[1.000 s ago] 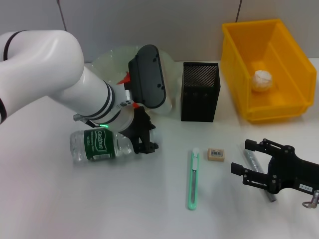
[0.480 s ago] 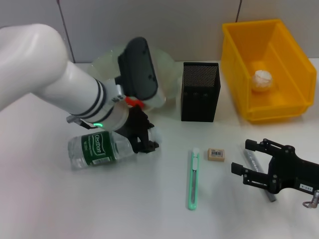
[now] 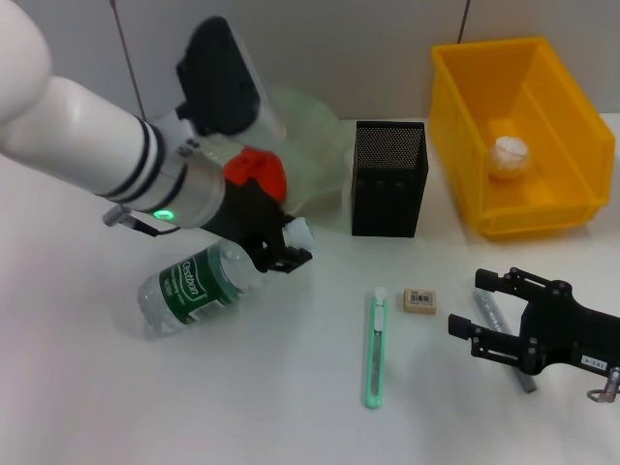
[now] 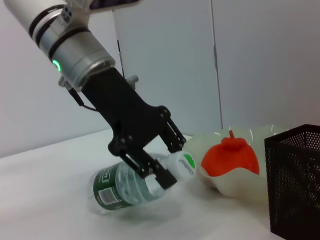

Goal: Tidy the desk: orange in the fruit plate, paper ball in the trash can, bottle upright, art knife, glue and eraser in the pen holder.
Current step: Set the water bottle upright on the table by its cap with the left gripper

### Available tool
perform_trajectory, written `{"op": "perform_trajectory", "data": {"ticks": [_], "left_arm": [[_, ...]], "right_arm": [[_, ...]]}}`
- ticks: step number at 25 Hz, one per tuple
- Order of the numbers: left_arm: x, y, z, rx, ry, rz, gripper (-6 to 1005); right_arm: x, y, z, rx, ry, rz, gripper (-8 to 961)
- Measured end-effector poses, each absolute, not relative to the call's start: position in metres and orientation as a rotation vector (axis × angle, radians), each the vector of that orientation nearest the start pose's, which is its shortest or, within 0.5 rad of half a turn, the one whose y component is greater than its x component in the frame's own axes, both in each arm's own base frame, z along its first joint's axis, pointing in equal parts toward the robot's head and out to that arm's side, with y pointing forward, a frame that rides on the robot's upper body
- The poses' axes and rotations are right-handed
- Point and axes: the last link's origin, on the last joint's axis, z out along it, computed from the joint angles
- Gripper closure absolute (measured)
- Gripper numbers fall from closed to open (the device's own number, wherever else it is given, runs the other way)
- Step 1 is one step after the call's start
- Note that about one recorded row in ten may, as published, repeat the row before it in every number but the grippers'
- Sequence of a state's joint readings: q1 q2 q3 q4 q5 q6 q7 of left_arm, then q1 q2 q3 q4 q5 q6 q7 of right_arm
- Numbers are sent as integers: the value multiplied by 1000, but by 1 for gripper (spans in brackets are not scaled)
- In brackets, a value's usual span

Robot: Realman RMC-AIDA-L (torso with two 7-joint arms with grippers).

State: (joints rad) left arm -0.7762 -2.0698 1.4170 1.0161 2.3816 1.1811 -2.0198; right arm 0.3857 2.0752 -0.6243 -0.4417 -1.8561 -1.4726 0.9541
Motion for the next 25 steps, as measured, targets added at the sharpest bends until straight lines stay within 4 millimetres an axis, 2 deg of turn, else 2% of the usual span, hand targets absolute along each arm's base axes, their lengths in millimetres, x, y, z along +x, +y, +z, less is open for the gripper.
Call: {"op": "perform_trajectory", "data": {"ticks": [13,25], "left_arm": [[-140,405,-10,-2776,-296,137,554],[-144,405,17,-2736,-369,35,556]], "right_arm": [[315,285,-19,-2525,500,741,183],[313,283,-19,-2558,472,736,182]]}}
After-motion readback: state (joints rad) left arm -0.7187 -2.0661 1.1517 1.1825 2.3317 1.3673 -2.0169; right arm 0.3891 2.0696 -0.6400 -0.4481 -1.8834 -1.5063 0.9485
